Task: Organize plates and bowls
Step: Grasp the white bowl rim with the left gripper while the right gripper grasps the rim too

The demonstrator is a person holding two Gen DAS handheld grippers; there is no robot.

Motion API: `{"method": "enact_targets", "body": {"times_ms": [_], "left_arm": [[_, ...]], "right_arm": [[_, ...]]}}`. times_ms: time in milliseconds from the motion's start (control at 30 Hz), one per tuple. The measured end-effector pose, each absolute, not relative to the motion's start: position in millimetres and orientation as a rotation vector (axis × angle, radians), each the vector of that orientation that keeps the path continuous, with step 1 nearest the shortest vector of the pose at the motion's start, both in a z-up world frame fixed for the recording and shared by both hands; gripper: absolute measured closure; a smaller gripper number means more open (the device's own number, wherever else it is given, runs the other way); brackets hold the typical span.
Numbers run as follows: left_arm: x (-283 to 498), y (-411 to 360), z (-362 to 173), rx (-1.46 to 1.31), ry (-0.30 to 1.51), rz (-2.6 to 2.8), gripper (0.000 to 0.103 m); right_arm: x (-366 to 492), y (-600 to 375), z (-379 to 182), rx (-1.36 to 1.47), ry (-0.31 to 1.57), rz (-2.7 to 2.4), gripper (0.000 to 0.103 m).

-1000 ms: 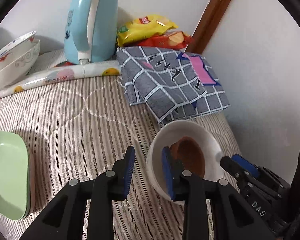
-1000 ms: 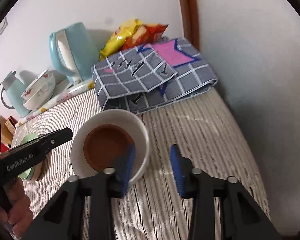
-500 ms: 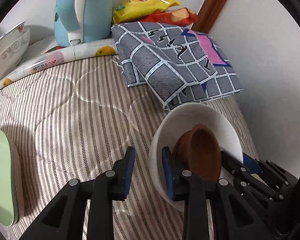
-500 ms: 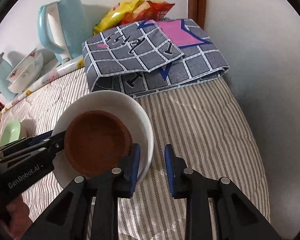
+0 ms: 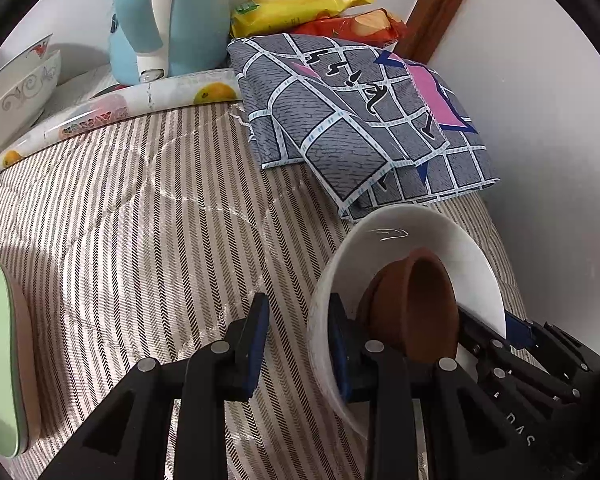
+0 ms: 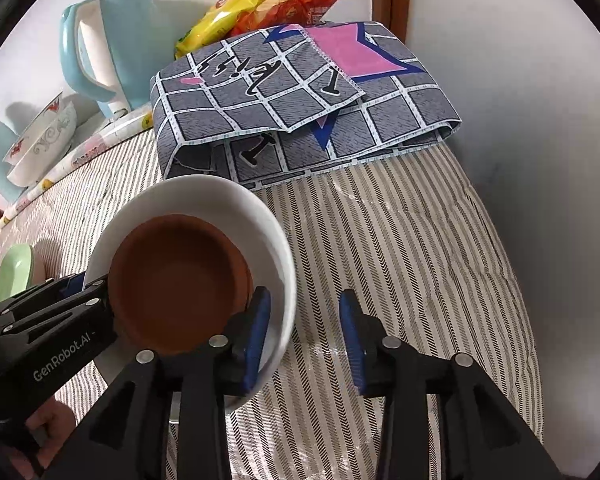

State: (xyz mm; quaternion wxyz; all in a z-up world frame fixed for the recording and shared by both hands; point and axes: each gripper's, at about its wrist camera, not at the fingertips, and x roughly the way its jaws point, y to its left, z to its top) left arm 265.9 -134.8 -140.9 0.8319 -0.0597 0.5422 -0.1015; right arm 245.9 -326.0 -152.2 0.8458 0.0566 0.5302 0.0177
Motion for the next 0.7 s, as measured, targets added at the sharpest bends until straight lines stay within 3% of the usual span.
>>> {"method": "enact_targets", "body": {"times_ms": [233,367,467,700], "left_arm": [[271,-134,-145,-0.133,1.195,-0.233,0.072],[268,-137,-144,-0.131,1.179,-0.229,0.077],[264,-144,-143,-0.122,1.157,-0.246,0.091],[262,-147,-142,-0.153,1.122,-0.258,0.092]], "right_arm": [[242,-328,-152,0.132,1.094,0.021,0.061],[240,-326,-151,0.155,1.080,0.038,0.075],[241,-320,-151,0.168,1.073,0.053,0.089],[234,-319,-150,0.200,1.041,0.029,0.091]]}}
